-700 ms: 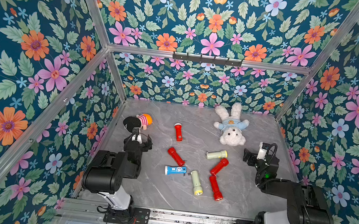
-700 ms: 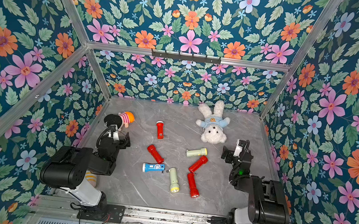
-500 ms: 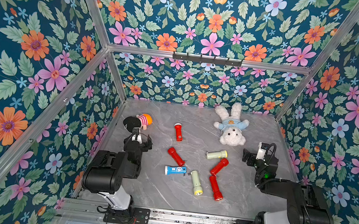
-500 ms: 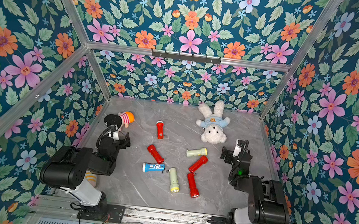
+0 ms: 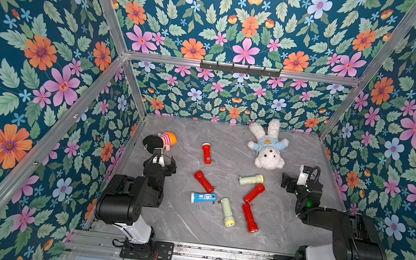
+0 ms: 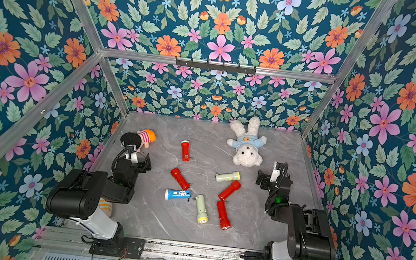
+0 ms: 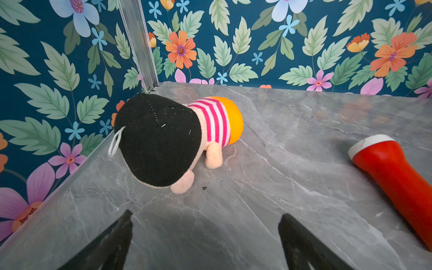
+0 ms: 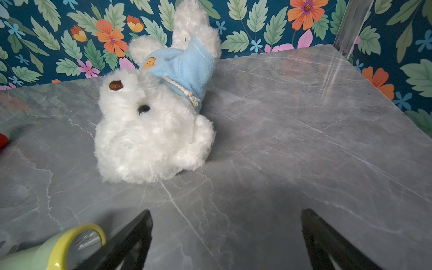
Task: Close the plug at the bottom of the flashlight
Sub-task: Pick up the flashlight from the center of the board.
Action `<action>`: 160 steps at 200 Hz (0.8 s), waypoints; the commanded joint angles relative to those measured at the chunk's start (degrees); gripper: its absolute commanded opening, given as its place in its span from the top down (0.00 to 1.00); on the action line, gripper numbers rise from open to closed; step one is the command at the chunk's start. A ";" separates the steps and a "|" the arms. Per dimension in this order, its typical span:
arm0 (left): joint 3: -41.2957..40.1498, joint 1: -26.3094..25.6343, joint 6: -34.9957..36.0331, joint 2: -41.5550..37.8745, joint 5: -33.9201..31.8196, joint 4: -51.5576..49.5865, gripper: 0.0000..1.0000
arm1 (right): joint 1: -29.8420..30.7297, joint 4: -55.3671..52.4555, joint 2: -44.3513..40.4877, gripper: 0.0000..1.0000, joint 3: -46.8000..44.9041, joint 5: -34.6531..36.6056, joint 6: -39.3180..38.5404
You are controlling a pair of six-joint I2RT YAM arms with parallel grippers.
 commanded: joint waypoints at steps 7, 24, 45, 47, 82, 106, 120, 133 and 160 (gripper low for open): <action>0.23 -0.02 0.64 -0.01 0.10 1.97 0.00 | 0.06 1.60 -0.03 0.01 0.08 0.29 -0.95; 0.19 -0.02 0.62 0.02 0.09 1.99 0.00 | 0.06 1.60 -0.03 0.01 0.13 0.28 -0.94; 0.12 0.00 0.63 0.04 0.10 1.98 0.00 | 0.06 1.60 -0.03 0.01 0.10 0.29 -0.99; 0.10 -0.08 0.64 0.07 0.09 1.96 0.00 | 0.06 1.60 -0.03 0.01 0.09 0.37 -0.99; 0.29 0.03 0.56 0.01 0.17 1.83 0.00 | 0.01 1.33 -0.03 0.01 0.24 2.11 -0.35; 0.56 -0.10 0.79 -0.90 -1.15 1.87 0.00 | 0.26 -2.15 -2.94 0.01 1.16 2.66 -0.76; 3.11 -0.28 0.75 -4.36 -2.20 -5.92 0.00 | 1.67 -15.82 -10.78 0.01 5.42 8.23 -0.34; 5.97 -0.65 0.77 -7.81 -2.62 -14.19 0.00 | 2.43 -24.40 -16.69 0.01 8.37 11.81 -1.11; 10.63 -2.19 -2.96 -14.21 -7.28 -23.33 0.00 | 5.61 -27.18 -28.31 0.01 7.03 21.54 1.08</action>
